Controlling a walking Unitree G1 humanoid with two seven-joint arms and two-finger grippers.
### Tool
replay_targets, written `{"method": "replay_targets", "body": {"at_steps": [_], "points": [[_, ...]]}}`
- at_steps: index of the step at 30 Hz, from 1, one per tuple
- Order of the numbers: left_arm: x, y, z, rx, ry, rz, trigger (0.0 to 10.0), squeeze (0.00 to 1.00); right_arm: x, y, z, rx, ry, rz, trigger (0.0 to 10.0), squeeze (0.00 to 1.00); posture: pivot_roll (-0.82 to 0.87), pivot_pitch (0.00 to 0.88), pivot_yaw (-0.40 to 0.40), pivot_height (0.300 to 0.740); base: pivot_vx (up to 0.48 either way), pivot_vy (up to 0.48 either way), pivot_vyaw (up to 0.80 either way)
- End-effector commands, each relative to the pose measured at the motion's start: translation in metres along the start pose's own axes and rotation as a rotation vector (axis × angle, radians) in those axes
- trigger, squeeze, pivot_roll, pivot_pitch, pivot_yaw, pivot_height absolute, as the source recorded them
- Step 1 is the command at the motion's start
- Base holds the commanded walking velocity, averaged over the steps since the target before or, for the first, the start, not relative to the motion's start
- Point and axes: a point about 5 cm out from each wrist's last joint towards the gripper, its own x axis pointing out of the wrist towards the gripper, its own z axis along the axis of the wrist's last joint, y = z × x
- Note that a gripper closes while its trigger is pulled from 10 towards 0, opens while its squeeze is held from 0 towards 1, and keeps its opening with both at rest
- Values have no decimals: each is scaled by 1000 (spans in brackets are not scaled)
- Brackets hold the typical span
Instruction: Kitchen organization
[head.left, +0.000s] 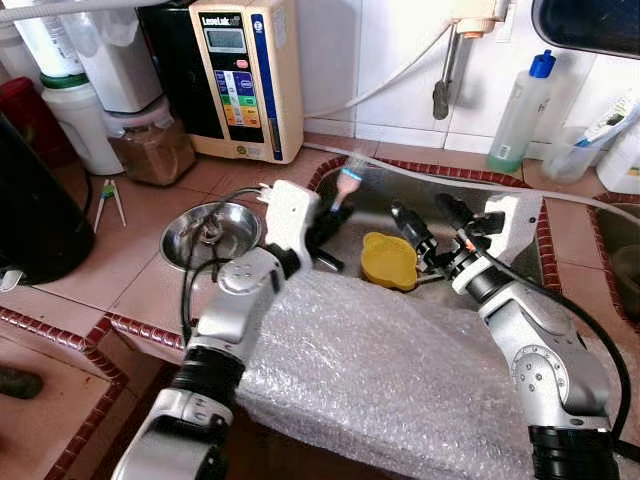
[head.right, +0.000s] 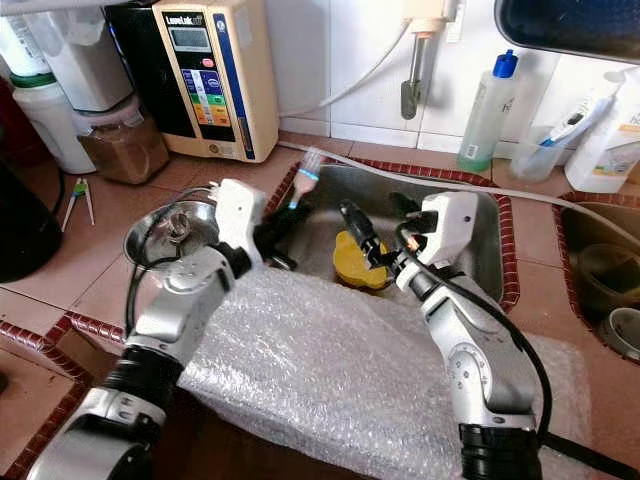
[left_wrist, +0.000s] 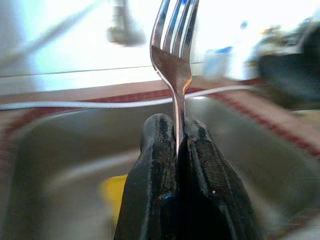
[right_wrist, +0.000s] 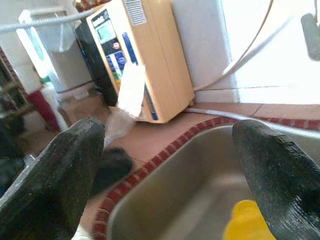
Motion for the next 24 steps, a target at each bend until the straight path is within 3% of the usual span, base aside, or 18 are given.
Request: {"method": "replay_targets", "body": {"at_steps": [1,3,8,9,10,20,24], "points": [[2,-6,4,-12,-11,-45,0,0,3,5,5,39,-21,30,10000,0,-222,34,93,740,0,0,0],[4,-16,1,-14,-3,-101,0,0,7,5,5,91,-43,25,10000,0,-223,32,93,740,0,0,0],[7,-25,2,-22,-16,-137,0,0,14,1,4,98,-42,6,10000,0,-220,29,95,740,0,0,0],[7,-28,3,-23,-18,-150,0,0,16,0,5,91,-46,0,9333,0,-220,29,95,740,0,0,0],[7,-31,3,-20,-19,-166,0,0,18,-2,7,85,-55,-10,0,0,-220,29,95,740,0,0,0],[2,-31,0,-12,-7,-174,0,0,20,-7,11,113,-77,-23,0,0,-204,25,91,740,0,0,0],[1,-30,0,-9,1,-167,0,0,17,-9,11,207,-108,-25,0,0,-205,18,94,740,0,0,0]]}}
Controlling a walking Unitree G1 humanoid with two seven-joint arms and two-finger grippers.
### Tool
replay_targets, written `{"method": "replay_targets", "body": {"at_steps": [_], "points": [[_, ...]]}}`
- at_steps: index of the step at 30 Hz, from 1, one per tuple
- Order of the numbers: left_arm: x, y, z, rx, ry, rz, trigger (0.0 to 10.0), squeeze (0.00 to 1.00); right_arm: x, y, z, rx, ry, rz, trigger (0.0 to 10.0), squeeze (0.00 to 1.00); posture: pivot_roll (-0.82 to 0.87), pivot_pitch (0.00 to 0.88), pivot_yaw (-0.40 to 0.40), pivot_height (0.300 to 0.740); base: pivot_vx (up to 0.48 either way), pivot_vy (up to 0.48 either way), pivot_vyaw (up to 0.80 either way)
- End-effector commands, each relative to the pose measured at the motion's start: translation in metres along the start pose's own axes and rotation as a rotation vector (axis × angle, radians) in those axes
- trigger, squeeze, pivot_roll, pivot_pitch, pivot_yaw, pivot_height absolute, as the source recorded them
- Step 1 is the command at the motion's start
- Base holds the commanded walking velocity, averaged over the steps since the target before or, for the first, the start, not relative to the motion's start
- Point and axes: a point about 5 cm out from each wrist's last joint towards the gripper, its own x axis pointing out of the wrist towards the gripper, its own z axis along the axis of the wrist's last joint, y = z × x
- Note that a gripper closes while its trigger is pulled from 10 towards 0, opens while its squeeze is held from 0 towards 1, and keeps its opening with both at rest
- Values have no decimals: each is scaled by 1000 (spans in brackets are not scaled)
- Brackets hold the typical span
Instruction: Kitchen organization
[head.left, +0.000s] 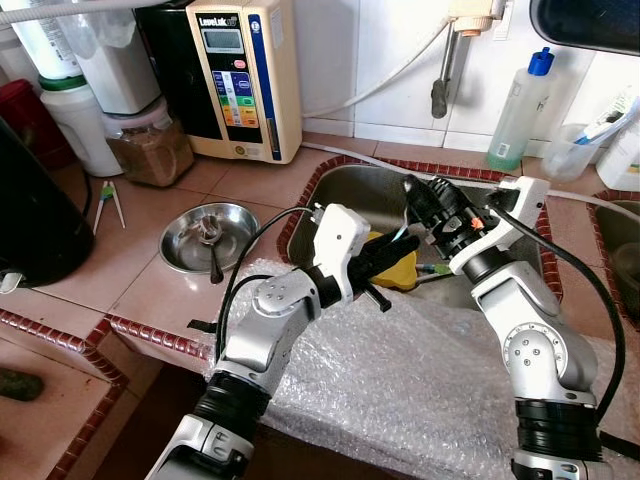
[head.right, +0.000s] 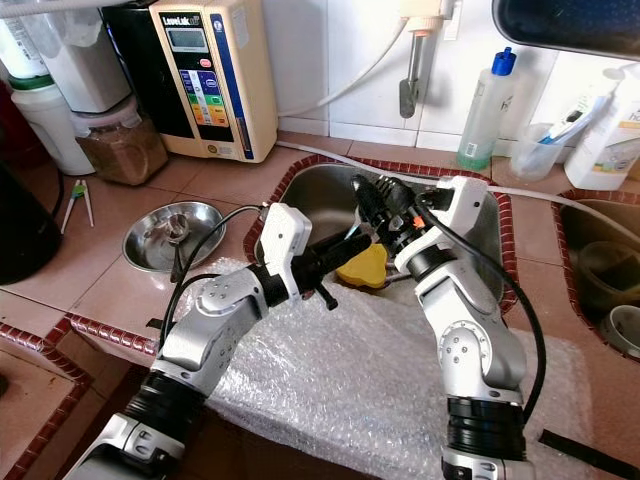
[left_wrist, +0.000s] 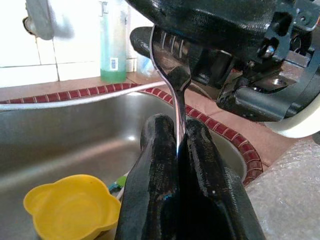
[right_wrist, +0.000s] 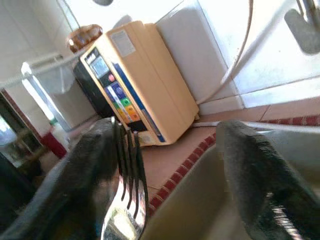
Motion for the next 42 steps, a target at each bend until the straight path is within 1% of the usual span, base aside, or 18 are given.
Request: {"method": "replay_targets", "body": {"at_steps": [1,4,9,13,14,16,17,18,20,21,23,25,30,37,38,39,41,42], "points": [[-1,1,4,19,-5,-7,0,0,1,0,5,44,-21,11,0,0,-205,18,94,740,0,0,0],[0,1,6,17,-9,-11,0,0,-2,-1,5,51,-18,20,0,0,-209,17,99,740,0,0,0],[0,0,10,-19,-37,-47,0,0,-7,1,5,107,-11,66,0,0,-209,21,98,740,0,0,0],[1,0,17,-79,-72,-59,0,0,-11,4,5,134,10,125,0,0,-207,22,96,740,0,0,0],[0,0,17,-89,-74,-58,0,0,-11,4,5,135,14,132,0,0,-206,21,94,740,0,0,0],[0,2,18,-147,-79,-55,0,0,-12,2,6,139,18,135,0,0,-206,21,94,740,0,0,0],[0,2,18,-147,-79,-55,0,0,-12,2,6,139,18,135,0,0,-206,21,94,740,0,0,0],[-1,4,20,-220,-80,-69,1569,0,-11,0,8,134,21,134,0,0,-205,23,91,740,0,0,0],[-2,6,21,-258,-80,-77,1569,0,-11,-1,10,130,22,133,0,0,-205,23,91,740,0,0,0],[-2,6,21,-274,-82,-82,2471,0,-11,-2,10,126,25,132,0,0,-205,23,91,740,0,0,0],[-4,8,23,-320,-85,-99,2863,0,-12,-3,10,121,29,129,0,0,-205,23,90,740,0,0,0],[-4,8,23,-334,-85,-103,2863,0,-12,-3,11,121,30,129,0,0,-205,23,90,740,0,0,0],[-7,11,25,-360,-62,-132,4392,0,-14,-4,10,119,38,125,0,0,-206,24,89,740,0,0,0],[-9,8,25,-369,-37,-163,4471,0,-15,-4,8,120,45,126,0,0,-207,26,90,740,0,0,0],[-10,6,24,-350,-25,-178,4706,0,-15,-4,8,124,48,127,0,0,-207,27,90,740,0,0,0],[-10,5,24,-340,-20,-183,7569,0,-15,-5,8,117,50,117,0,0,-205,26,87,740,0,0,0],[-10,4,23,-334,-18,-186,7569,0,-15,-6,7,112,52,110,0,0,-205,26,87,740,0,0,0],[-10,4,23,-319,-13,-185,9804,0,-14,-6,5,110,60,101,0,0,-205,26,87,740,0,0,0]]}}
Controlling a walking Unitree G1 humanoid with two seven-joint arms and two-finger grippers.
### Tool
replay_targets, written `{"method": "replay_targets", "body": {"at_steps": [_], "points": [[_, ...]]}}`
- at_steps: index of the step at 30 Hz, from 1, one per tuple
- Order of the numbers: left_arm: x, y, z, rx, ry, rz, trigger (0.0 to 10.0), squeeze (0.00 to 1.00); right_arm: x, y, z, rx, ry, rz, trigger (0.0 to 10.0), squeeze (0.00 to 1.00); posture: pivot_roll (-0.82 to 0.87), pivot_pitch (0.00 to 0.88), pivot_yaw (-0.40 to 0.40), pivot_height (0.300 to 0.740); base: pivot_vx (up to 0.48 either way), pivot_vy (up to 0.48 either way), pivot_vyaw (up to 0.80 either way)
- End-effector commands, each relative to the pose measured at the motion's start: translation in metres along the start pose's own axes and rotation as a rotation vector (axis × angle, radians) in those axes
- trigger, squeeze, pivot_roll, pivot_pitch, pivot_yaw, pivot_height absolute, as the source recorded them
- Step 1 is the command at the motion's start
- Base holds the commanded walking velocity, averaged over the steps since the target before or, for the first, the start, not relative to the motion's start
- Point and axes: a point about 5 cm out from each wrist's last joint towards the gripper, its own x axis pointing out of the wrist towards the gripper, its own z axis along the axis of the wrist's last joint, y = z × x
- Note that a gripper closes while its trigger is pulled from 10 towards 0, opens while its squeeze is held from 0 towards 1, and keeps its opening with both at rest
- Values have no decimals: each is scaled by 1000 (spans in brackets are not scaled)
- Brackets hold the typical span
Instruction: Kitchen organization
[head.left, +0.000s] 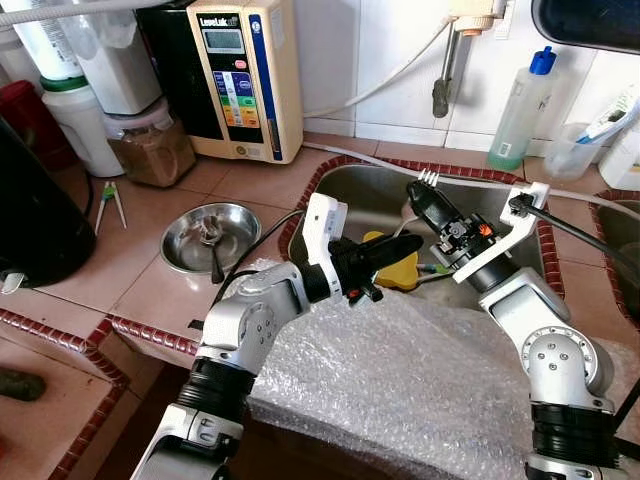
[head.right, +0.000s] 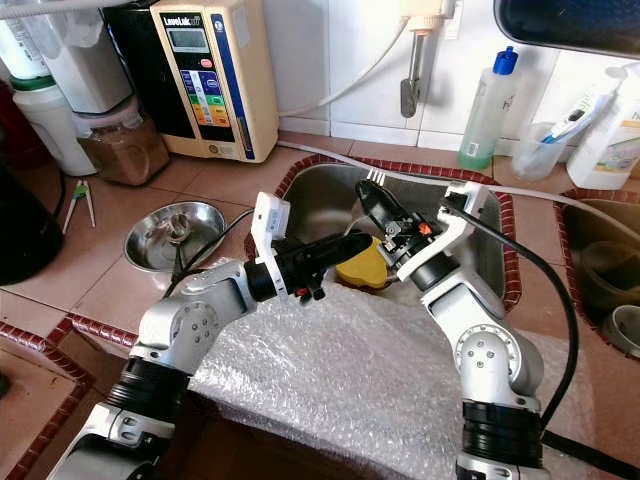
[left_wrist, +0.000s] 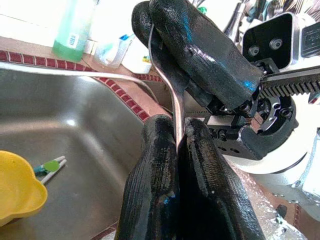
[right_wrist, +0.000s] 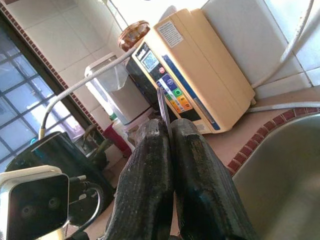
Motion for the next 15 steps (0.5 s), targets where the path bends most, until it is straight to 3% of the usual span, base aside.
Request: {"method": "replay_targets", "body": {"at_steps": [1,2,3,7,9,15], "points": [[0,-6,7,62,-11,-40,10000,0,-7,-11,3,-41,13,-84,0,0,-204,28,85,740,0,0,0],[0,-5,7,77,-4,-28,10000,580,-6,-11,1,-50,28,-87,0,0,-204,28,85,740,0,0,0],[0,-4,5,102,1,-14,10000,1000,-4,-12,0,-57,44,-96,0,0,-204,28,85,740,0,0,0],[-2,1,0,145,29,20,10000,1000,5,-15,2,-92,61,-126,0,0,-202,32,86,740,0,0,0],[-6,6,-8,136,48,57,10000,1000,19,-21,5,-61,35,-219,0,0,-199,39,94,740,0,0,0],[-16,19,-16,108,59,135,10000,1000,34,-23,3,-122,73,-268,0,0,-195,46,101,740,0,0,0]]}}
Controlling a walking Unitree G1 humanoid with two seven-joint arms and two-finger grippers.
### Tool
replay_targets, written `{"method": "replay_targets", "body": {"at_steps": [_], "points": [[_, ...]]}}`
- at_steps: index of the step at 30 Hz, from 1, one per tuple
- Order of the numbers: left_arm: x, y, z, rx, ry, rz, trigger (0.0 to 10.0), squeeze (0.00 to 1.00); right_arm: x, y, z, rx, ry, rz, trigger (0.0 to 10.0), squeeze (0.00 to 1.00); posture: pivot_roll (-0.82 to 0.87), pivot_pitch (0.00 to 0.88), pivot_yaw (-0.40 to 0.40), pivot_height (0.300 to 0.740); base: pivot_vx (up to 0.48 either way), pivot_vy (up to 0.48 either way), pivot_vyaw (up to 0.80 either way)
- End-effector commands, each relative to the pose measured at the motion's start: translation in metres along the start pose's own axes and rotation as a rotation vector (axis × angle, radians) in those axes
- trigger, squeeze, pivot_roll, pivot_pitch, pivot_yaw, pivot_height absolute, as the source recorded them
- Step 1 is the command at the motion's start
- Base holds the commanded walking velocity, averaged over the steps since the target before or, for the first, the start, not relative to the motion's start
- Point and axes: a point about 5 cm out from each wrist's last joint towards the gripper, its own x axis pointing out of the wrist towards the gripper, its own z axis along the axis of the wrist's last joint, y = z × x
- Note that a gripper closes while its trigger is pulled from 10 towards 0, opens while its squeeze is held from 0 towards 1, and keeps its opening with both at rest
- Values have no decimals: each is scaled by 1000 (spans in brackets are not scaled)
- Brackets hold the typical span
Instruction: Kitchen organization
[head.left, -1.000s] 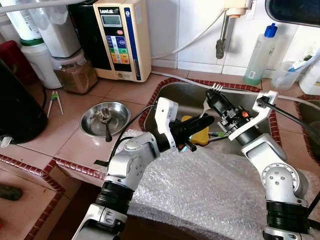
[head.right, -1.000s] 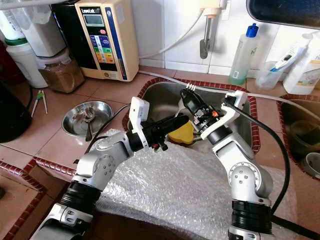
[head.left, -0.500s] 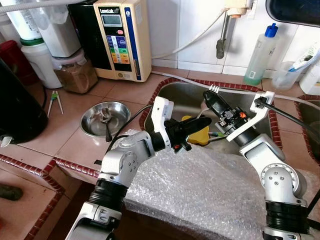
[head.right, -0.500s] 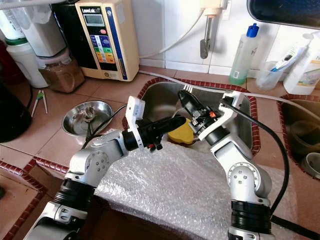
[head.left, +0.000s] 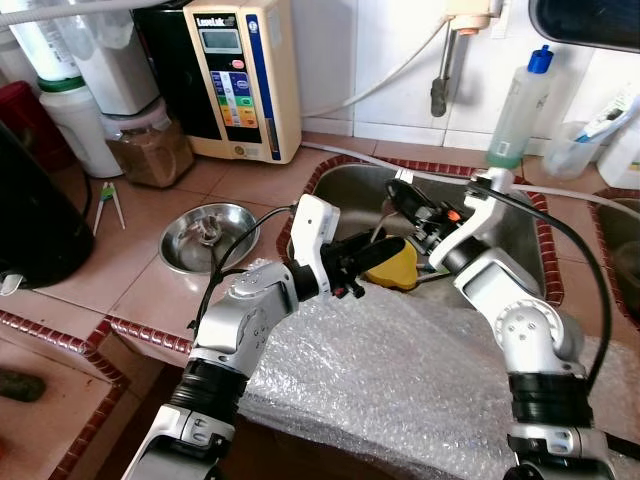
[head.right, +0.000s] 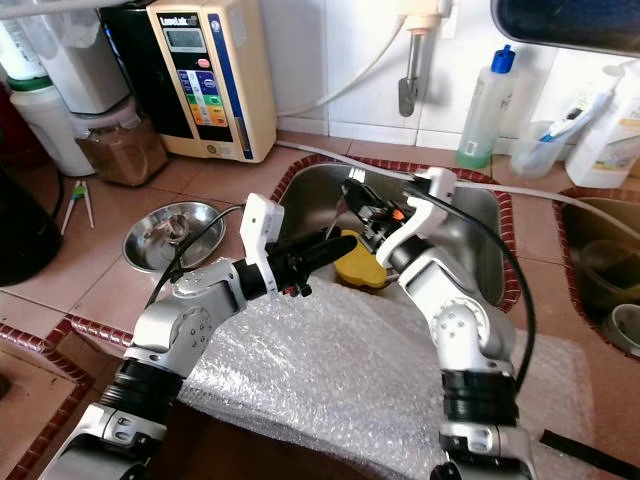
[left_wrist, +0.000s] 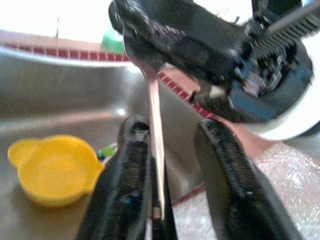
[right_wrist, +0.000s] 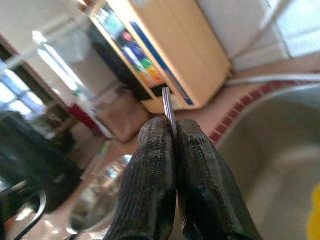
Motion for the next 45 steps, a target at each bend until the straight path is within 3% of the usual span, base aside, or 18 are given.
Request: {"method": "replay_targets", "body": {"at_steps": [1,6,8,10,13,16,19,21,27,35,36,37,38,39,45], "points": [[-5,3,-7,-28,9,3,10000,1000,-1,-13,15,-75,-53,-121,0,0,-182,56,106,740,0,0,0],[-13,16,-9,10,18,84,10000,1000,5,-11,9,-144,-11,-111,0,0,-160,58,110,740,0,0,0],[-19,29,-7,76,5,191,10000,1000,7,-9,6,-206,-1,-99,0,0,-160,58,110,740,0,0,0],[-22,37,-4,113,-10,265,10000,1000,6,-14,5,-189,-16,-133,0,0,-152,53,110,740,0,0,0],[-25,44,0,121,-40,333,10000,1000,2,-18,2,-218,-32,-163,0,0,-153,49,111,740,0,0,0],[-29,48,1,156,-34,376,10000,1000,-5,-28,-1,-336,-60,-232,0,0,-155,46,109,740,0,0,0],[-28,47,-1,196,-24,357,10000,1000,-10,-34,-5,-469,-60,-246,0,0,-158,43,108,740,0,0,0],[-28,46,-3,217,-12,349,10000,1000,-12,-38,-7,-489,-58,-258,0,0,-161,40,107,740,0,0,0],[-33,38,-18,286,89,269,10000,1000,-36,-72,-19,-741,25,-413,0,0,-162,31,103,740,0,0,0],[-36,38,-22,319,126,250,10000,1000,-53,-91,-39,-798,93,-482,0,0,-161,28,99,740,0,0,0],[-36,38,-22,325,127,252,10000,1000,-54,-91,-42,-814,106,-484,3451,463,-163,28,99,740,0,0,0],[-36,38,-22,328,128,253,10000,1000,-54,-92,-43,-825,112,-486,3451,463,-163,28,99,740,0,0,0],[-35,38,-22,328,129,252,10000,1000,-54,-92,-45,-809,115,-486,5569,1000,-163,29,99,740,0,0,0],[-35,38,-22,332,130,251,10000,1000,-54,-91,-48,-795,120,-482,10000,1000,-165,29,100,740,0,0,0],[-34,36,-23,344,139,245,10000,1000,-52,-89,-58,-797,134,-465,10000,1000,-166,29,100,740,0,0,0]]}}
